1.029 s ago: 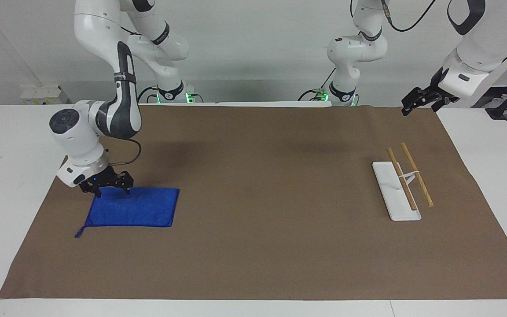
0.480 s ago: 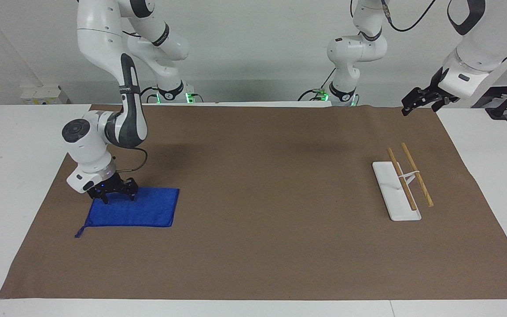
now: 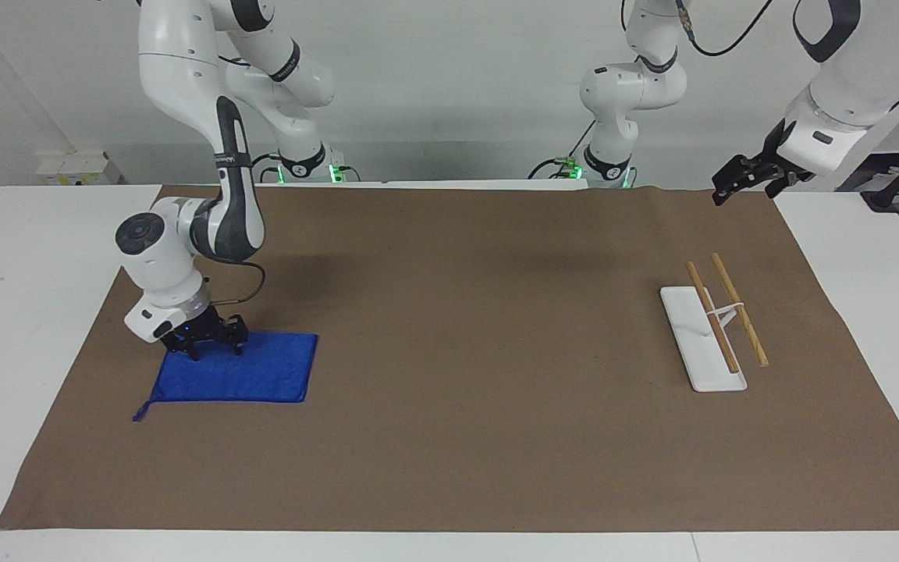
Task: Right arm passes towel to left arm to hang
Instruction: 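Grasp the blue towel edge with the right gripper and lift it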
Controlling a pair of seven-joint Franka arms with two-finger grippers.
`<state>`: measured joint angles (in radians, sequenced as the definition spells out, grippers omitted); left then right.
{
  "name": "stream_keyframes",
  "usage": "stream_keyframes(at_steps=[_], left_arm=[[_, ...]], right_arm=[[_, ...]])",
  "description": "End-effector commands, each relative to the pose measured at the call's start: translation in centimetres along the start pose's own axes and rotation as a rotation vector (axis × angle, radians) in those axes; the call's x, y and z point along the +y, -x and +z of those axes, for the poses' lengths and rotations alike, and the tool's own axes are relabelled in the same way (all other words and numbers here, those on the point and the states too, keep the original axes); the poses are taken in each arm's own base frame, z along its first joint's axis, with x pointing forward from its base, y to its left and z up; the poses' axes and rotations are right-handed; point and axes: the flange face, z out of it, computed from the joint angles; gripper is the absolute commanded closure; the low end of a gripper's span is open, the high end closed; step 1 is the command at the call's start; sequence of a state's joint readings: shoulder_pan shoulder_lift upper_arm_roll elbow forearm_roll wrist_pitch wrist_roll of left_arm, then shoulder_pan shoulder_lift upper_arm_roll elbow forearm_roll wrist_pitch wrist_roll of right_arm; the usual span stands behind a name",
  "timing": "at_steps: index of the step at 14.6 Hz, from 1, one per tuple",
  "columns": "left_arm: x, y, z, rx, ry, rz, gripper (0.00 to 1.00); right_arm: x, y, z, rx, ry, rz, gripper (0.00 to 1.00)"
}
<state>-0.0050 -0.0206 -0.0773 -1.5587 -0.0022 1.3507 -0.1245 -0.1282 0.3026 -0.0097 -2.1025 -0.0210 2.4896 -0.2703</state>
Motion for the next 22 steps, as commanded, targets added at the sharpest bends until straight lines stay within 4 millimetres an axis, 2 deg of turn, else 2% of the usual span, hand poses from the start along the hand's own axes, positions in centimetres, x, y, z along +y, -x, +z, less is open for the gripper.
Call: stream_keyframes(at_steps=[1, 2, 5, 7, 12, 14, 18, 20, 22], left_arm=[[-0.1, 0.3, 0.1, 0.008, 0.003, -0.003, 0.00], [-0.1, 0.3, 0.1, 0.008, 0.003, -0.003, 0.00], [-0.1, 0.3, 0.1, 0.008, 0.003, -0.003, 0.00], [-0.1, 0.3, 0.1, 0.008, 0.003, -0.003, 0.00], [-0.1, 0.3, 0.1, 0.008, 0.003, -0.003, 0.00], [-0.1, 0.3, 0.1, 0.008, 0.003, -0.003, 0.00], [-0.1, 0.5, 0.9, -0.008, 0.000, -0.063, 0.00], [0.6, 0.5, 1.7, 0.001, 0.010, -0.242, 0.00], [1.8, 0.6, 3.0, 0.016, 0.146, -0.491, 0.00]], right_arm=[[0.0, 0.6, 0.6, -0.015, -0.009, -0.021, 0.86], [-0.1, 0.7, 0.6, -0.029, -0.014, -0.016, 1.00], [-0.2, 0.3, 0.1, -0.030, -0.017, -0.004, 1.00], [-1.3, -0.5, -1.3, -0.049, -0.038, 0.054, 1.00], [-7.9, -2.4, -7.5, -0.159, -0.070, 0.250, 1.00], [-12.6, -3.4, -10.2, -0.211, -0.080, 0.404, 1.00], [-22.0, -4.9, -14.9, -0.213, -0.084, 0.578, 1.00], [-27.4, -4.8, -16.7, -0.206, -0.106, 0.711, 1.00], [-31.9, -5.3, -19.3, -0.249, -0.255, 0.870, 1.00]])
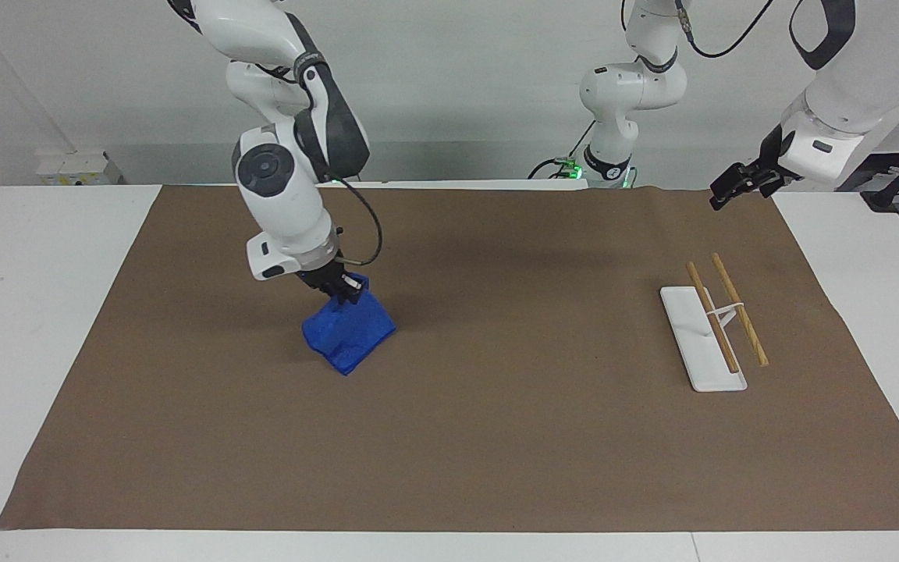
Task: Right arm passes towel to left arm to hang
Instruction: 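Carry the towel toward the left gripper while the left gripper reaches out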
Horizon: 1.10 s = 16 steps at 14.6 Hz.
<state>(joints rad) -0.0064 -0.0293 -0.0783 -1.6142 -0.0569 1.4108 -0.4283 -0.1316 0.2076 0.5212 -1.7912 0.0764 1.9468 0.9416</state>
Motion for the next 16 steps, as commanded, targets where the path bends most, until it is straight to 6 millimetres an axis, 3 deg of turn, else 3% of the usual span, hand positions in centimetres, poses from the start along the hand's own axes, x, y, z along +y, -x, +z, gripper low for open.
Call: stream_keyframes(at_steps=[1, 5, 7, 9, 11, 16], left_arm=[[0.8, 1.5, 2.5, 0.000, 0.152, -0.332, 0.00], [2.5, 2.7, 4.8, -0.041, 0.334, -0.724, 0.00], [5.1, 3.0, 5.4, -0.072, 0.383, -0.939, 0.00], [7.1, 3.6, 6.7, -0.069, 0.406, -0.977, 0.00], [7.9, 4.0, 7.8, -0.092, 0.405, -0.995, 0.00], [8.7, 4.4, 8.1, -0.113, 0.416, -1.044, 0.00]], right_arm=[[-4.0, 2.5, -2.3, -0.112, -0.173, 0.201, 1.00], [-10.1, 9.2, -3.1, -0.211, -0.387, 0.401, 1.00], [-12.2, 12.3, -4.2, -0.233, -0.490, 0.462, 1.00], [-13.8, 15.0, -5.0, -0.264, -0.577, 0.519, 1.00], [-15.1, 17.5, -5.5, -0.319, -0.654, 0.596, 1.00], [-16.2, 20.0, -5.1, -0.376, -0.685, 0.645, 1.00]])
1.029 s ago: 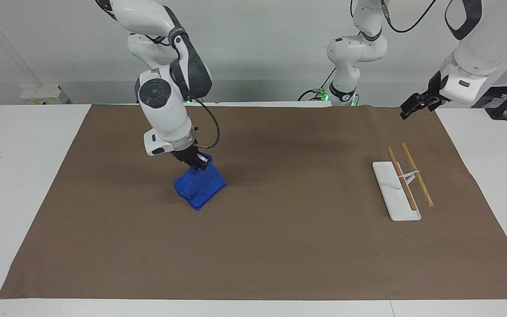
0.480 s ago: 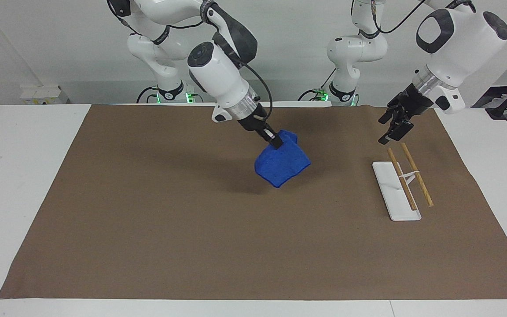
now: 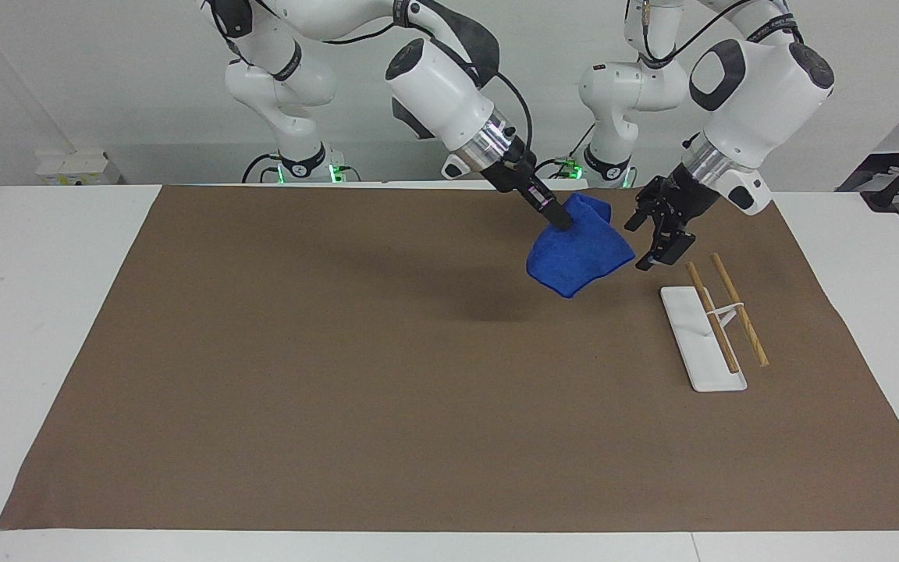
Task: Right arm passes towel to left arm to hang
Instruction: 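Carry the towel toward the left gripper while the left gripper reaches out, then close the left gripper on the towel held by the right gripper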
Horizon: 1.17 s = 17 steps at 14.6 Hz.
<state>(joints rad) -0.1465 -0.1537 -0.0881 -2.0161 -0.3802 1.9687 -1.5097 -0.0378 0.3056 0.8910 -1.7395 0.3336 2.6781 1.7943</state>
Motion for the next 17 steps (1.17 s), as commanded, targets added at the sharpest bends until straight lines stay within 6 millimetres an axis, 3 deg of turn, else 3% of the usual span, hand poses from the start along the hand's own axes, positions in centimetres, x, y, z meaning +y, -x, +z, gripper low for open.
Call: stream_keyframes(at_steps=[1, 4, 6, 13, 15, 17], left_arm=[[-0.8, 0.5, 0.5, -0.014, 0.016, -0.028, 0.00], [-1.5, 0.9, 1.6, -0.015, -0.004, -0.024, 0.02], [-1.7, 1.3, 2.2, -0.016, -0.002, -0.016, 0.11], [-1.5, 0.7, 2.3, -0.043, 0.003, -0.046, 0.84], [-1.5, 0.6, 2.3, -0.041, 0.003, -0.047, 0.95], [-1.5, 0.6, 2.4, -0.041, 0.000, -0.046, 0.98]], right_arm=[[-0.5, 0.2, 0.1, -0.030, -0.005, 0.030, 1.00], [-0.5, 0.2, 0.1, -0.031, -0.006, 0.031, 1.00], [-0.6, 0.1, 0.0, -0.031, -0.007, 0.032, 1.00], [-0.5, 0.2, 0.1, -0.031, -0.005, 0.029, 1.00], [-0.6, 0.1, 0.1, -0.030, -0.006, 0.029, 1.00], [-0.6, 0.1, 0.1, -0.030, -0.006, 0.027, 1.00]])
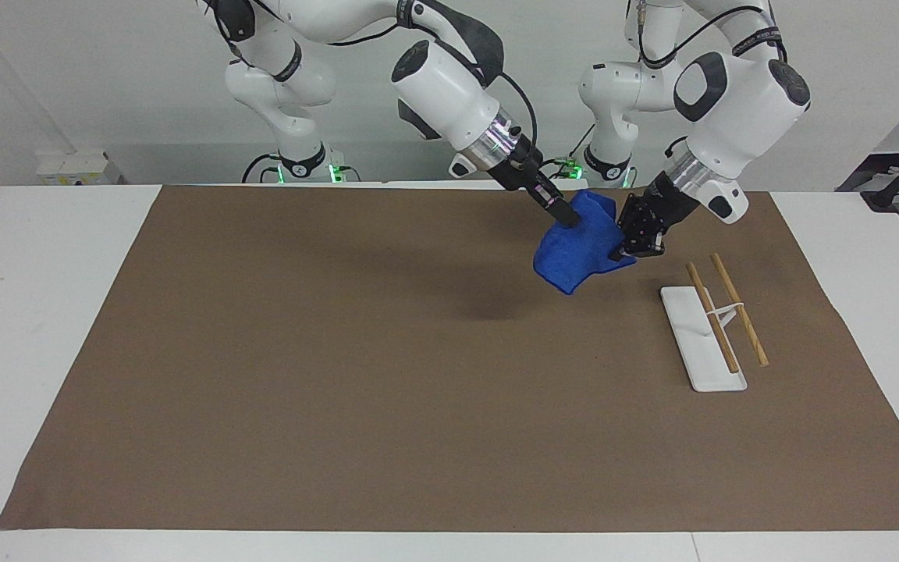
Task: Right arm passes towel to left arm to hang
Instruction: 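Close the left gripper on the towel held by the right gripper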
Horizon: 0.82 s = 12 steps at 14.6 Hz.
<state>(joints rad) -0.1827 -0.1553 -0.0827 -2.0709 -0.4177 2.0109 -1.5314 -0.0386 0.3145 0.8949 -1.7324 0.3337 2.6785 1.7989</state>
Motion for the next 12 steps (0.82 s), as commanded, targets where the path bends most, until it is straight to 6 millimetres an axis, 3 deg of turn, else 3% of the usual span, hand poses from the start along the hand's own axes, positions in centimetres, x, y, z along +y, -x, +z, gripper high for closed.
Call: stream_keyframes(at_steps=[1, 7, 8, 9, 10, 12], left_arm=[[-0.66, -0.14, -0.17, -0.012, 0.018, -0.018, 0.98], [-0.54, -0.08, -0.31, -0.013, 0.023, -0.012, 1.00], [-0.54, 0.00, -0.30, -0.013, 0.024, -0.011, 1.00], [-0.53, -0.08, -0.32, -0.013, 0.024, -0.010, 1.00], [-0.53, -0.01, -0.31, -0.013, 0.025, -0.009, 1.00], [-0.31, -0.05, -0.51, -0.012, 0.039, -0.005, 1.00]], right_arm=[[-0.39, 0.08, -0.02, -0.023, -0.006, 0.019, 1.00], [-0.45, 0.08, -0.11, -0.019, -0.008, 0.004, 0.98], [-0.45, 0.02, -0.06, -0.020, -0.007, 0.008, 0.85], [-0.45, 0.08, -0.11, -0.020, -0.008, 0.007, 0.46], [-0.35, 0.31, -0.10, -0.018, -0.010, -0.011, 0.00], [-0.39, 0.24, -0.22, -0.015, -0.011, -0.032, 0.00]])
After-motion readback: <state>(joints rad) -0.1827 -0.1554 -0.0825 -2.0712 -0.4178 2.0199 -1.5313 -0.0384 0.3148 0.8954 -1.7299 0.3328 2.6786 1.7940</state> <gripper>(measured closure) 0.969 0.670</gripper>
